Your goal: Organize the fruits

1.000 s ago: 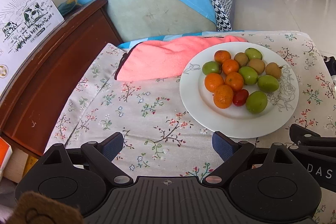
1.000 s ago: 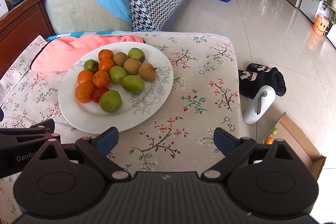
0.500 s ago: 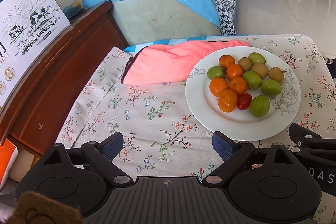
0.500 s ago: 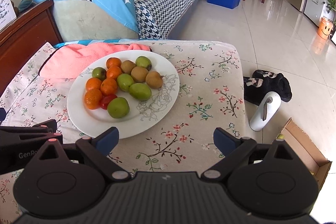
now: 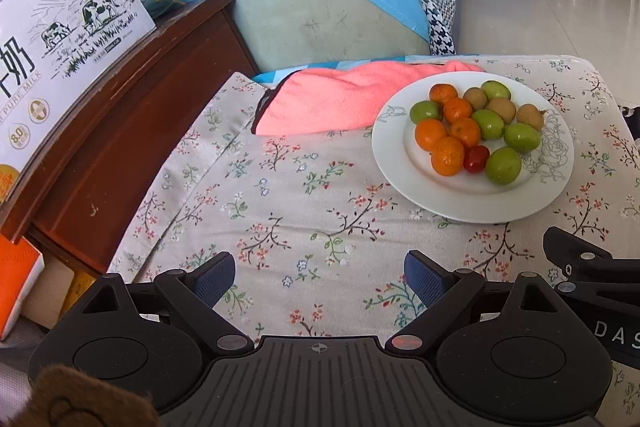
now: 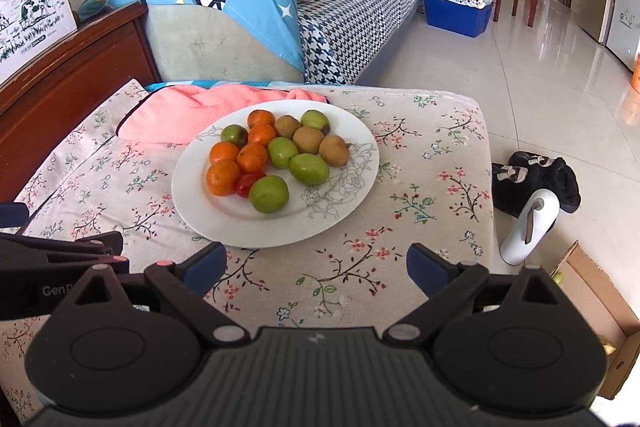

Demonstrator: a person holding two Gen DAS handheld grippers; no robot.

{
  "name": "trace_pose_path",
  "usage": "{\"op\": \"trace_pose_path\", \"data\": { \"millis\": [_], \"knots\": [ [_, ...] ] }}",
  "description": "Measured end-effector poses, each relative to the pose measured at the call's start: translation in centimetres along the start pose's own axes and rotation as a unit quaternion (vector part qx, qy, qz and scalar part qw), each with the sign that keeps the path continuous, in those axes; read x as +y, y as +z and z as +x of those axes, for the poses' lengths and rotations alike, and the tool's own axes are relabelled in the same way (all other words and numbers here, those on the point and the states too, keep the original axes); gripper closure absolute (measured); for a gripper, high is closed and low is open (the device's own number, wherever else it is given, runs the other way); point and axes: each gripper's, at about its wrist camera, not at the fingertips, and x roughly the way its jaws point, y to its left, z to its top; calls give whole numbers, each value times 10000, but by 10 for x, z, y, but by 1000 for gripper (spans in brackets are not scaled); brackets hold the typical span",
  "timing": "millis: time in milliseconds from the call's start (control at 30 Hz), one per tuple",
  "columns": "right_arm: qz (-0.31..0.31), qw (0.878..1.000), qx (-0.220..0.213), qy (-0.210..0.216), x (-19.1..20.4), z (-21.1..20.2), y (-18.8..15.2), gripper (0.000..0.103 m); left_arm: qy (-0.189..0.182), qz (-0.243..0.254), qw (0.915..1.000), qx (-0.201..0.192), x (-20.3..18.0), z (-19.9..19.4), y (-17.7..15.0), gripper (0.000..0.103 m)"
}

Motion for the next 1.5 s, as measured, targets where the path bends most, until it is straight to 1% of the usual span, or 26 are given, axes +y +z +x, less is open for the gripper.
{"op": "trace_pose_path", "data": {
  "millis": [200,367,533,667,767,833,900,1000,1233,1500],
  "knots": [
    [-172,9997,7,184,11,-8,-21,6,-100,-167,9998,39,14,-6,-22,10],
    [-210,9990,164,356,23,-7,-39,6,-166,-339,9992,104,31,-6,-41,10],
    [-619,9964,273,514,42,-2,-56,6,-152,-600,9978,245,55,3,-59,10],
    [-1073,9923,211,582,58,4,-67,6,-188,-851,9952,436,72,14,-68,10],
    [-1412,9876,216,649,70,11,-73,6,-247,-1011,9935,458,81,17,-71,10],
    [-1514,9860,48,700,74,13,-75,5,-261,-1063,9930,444,84,17,-71,10],
    [-1513,9854,12,785,77,16,-74,4,-264,-1090,9926,461,85,19,-72,10],
    [-1489,9857,-122,785,79,20,-75,1,-312,-1137,9918,485,86,20,-73,10],
    [-1495,9836,-564,834,88,30,-76,1,-413,-1214,9904,518,87,20,-73,10],
    [-1559,9815,-682,877,97,42,-68,1,-446,-1230,9900,525,88,21,-73,10]
  ]
}}
